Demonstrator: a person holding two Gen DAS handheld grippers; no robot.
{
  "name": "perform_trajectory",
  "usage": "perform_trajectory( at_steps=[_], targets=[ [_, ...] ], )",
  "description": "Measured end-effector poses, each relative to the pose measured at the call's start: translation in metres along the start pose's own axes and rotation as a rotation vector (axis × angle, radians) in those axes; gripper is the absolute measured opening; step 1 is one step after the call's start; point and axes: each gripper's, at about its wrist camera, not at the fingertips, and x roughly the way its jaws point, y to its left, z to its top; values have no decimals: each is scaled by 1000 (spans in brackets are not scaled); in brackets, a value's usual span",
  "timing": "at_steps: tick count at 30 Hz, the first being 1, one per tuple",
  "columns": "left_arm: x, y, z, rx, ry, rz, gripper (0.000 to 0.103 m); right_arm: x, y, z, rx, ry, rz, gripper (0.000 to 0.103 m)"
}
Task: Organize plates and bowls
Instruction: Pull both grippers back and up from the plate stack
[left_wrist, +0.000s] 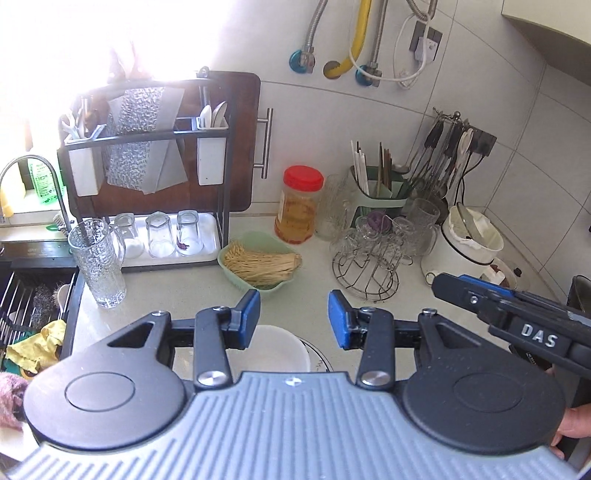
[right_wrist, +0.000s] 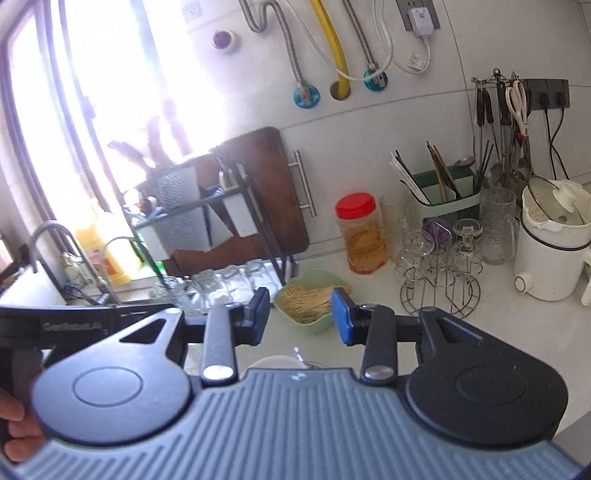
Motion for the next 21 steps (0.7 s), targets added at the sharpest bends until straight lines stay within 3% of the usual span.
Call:
perform_trajectory(
  at_steps=[9,18,19,21],
  targets=[
    [-42,-28,-47,-32,18,27,47,-60,-8,-21,-13,-24,25,40],
    [-75,-55,-97,-45,40,68,47,-98,-22,-57,-14,10,5,40],
    [-78,-57,-102,-47,44,72,48,-102,-23,-60,-15,13,3,40],
    [-85,-61,-114,-50,46,68,64,-110,-25,-68,-19,12,-1,40]
  ],
)
